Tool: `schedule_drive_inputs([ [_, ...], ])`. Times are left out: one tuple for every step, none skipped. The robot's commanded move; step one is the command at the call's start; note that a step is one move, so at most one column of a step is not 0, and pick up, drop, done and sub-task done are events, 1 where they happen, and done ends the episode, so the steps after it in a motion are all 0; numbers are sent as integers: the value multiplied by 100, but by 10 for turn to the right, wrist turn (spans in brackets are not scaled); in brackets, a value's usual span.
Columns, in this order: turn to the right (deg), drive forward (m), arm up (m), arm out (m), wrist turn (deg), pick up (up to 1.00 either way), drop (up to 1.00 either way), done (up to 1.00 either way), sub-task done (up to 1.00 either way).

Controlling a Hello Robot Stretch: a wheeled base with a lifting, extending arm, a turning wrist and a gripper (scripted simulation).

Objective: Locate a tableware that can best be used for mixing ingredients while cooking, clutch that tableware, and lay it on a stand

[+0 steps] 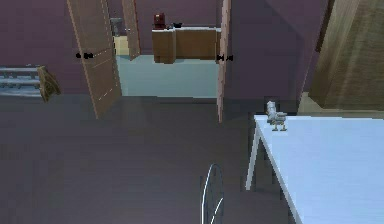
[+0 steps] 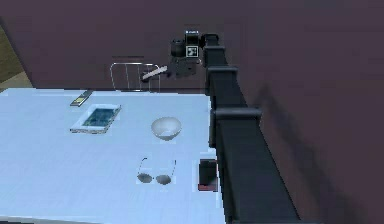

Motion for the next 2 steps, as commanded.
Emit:
schedule_drive_inputs([
  [0, 0, -28, 0, 0, 0, 0, 0, 0],
  [0, 0, 0, 0, 0, 100, 0, 0, 0],
])
